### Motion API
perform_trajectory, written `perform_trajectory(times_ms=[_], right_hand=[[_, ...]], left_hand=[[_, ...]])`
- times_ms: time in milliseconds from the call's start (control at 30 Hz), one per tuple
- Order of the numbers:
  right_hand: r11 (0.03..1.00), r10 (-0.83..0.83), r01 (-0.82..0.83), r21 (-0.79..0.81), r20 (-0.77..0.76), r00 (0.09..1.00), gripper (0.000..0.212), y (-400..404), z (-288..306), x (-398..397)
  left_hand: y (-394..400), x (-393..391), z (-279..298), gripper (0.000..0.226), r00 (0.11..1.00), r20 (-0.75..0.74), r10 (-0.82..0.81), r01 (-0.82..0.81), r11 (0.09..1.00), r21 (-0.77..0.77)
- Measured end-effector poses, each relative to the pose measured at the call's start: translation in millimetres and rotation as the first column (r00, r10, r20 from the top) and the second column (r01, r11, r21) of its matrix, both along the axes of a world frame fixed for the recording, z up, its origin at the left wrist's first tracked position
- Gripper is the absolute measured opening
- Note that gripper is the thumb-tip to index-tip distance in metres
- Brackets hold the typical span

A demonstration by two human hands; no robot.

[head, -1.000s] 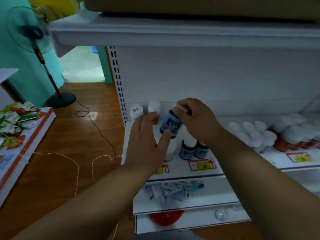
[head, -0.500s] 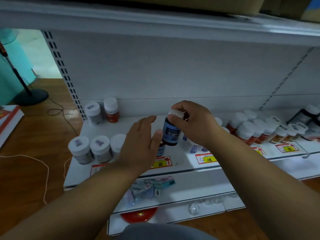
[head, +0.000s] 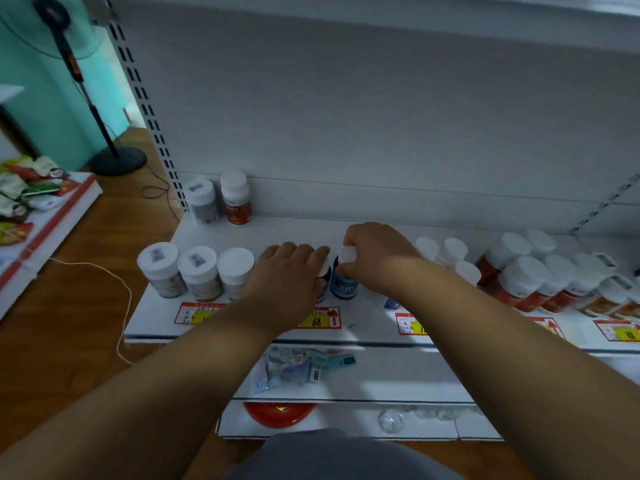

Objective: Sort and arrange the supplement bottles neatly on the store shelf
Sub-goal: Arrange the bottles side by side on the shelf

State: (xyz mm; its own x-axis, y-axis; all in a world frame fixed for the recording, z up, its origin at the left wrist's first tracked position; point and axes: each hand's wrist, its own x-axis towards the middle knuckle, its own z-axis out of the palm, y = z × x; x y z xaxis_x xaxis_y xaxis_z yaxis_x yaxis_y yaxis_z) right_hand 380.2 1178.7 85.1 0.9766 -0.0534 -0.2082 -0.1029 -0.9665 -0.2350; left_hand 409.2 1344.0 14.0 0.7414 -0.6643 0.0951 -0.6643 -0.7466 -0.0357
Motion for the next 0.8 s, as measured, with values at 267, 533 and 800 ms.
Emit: perform_trajectory(times_ms=[267, 533, 800], right_hand=[[0.999, 0.007, -0.009, -0.044, -0.056, 0.998, 0.048, 0.5, -11.0, 1.6], [0.999, 0.036, -0.038, -0.033, -0.060, 0.998, 0.057, -5.3, -9.3, 3.2], [0.984, 0.126, -0.163, 0.075, 0.355, 0.926, 0.022, 15.9, -6.2, 46.3]], left_hand=[[-1.5, 3.7, 0.7, 0.054, 0.999, -0.025, -0.032, 0.032, 0.999, -0.017], [0.8, -0.3, 9.2, 0.063, 0.997, -0.064, -0.031, 0.024, 0.994, -0.107], [35.8, 6.9, 46.8, 0.055, 0.993, -0.035, 0.111, -0.116, 0.925, -0.362]])
